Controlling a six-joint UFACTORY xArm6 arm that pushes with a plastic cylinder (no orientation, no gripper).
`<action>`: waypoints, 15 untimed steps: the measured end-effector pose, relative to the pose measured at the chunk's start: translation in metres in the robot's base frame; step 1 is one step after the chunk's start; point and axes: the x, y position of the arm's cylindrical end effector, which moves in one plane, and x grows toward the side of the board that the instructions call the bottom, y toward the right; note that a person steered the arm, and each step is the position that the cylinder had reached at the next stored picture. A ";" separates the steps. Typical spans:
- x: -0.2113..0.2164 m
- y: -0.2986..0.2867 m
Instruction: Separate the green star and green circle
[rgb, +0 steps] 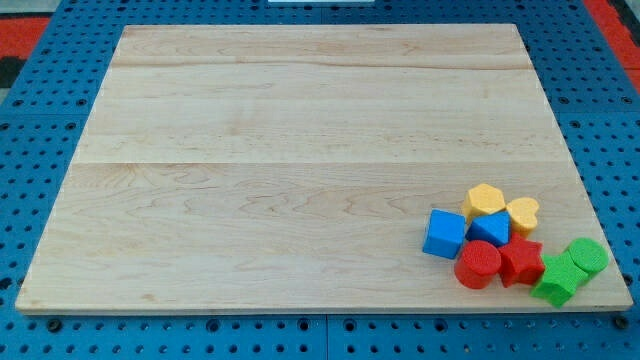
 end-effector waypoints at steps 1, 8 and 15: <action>-0.010 -0.002; -0.015 -0.027; -0.017 -0.070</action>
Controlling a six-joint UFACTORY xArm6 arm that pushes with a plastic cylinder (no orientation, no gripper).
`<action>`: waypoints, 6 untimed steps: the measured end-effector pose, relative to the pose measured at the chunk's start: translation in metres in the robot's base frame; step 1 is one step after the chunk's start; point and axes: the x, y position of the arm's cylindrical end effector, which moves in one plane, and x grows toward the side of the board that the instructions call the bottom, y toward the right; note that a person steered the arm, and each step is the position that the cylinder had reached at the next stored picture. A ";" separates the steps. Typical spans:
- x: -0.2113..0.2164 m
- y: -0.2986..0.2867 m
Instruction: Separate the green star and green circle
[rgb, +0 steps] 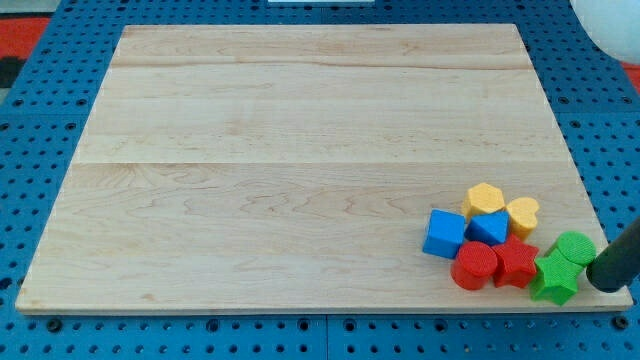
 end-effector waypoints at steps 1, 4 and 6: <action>0.000 -0.009; 0.000 -0.050; -0.004 -0.038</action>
